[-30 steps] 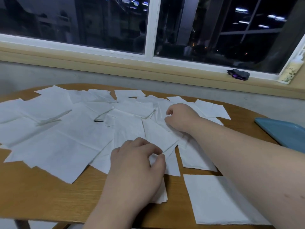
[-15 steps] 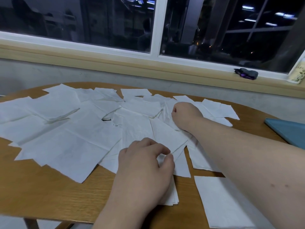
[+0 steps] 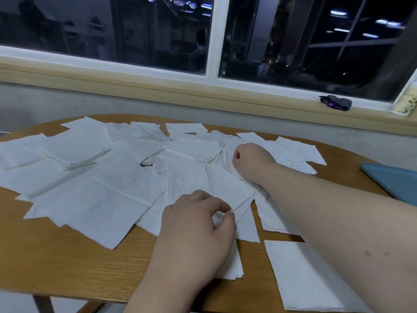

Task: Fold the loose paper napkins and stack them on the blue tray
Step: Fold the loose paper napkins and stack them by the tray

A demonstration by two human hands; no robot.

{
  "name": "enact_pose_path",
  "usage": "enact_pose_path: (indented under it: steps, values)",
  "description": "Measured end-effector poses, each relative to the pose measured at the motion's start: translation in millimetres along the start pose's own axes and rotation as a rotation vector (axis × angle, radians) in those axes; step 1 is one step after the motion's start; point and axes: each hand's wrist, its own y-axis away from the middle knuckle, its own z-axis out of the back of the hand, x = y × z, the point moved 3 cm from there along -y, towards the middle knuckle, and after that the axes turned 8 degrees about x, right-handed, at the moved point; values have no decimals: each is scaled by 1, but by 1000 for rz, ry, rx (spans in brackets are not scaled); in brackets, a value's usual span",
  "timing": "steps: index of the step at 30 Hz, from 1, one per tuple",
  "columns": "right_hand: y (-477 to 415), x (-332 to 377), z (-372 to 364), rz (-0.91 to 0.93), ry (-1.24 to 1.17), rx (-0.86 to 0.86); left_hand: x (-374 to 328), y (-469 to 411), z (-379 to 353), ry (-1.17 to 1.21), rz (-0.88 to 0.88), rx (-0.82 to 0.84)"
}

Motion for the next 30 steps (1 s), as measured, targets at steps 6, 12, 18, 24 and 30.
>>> enact_pose_path:
  steps: [6,12,18,24,30]
  values:
    - [2,-7,11,-32,-154,-102,3,-3,0,3,-5,-10]
    - [50,10,48,113,-303,-165,5,-3,2,22,-10,-15]
    - [146,27,48,349,-346,-14,22,-2,15,53,-3,-126]
    - [228,38,37,703,-226,-42,28,14,29,-19,-140,-10]
    - [271,29,29,669,-325,-138,32,33,43,-188,-272,195]
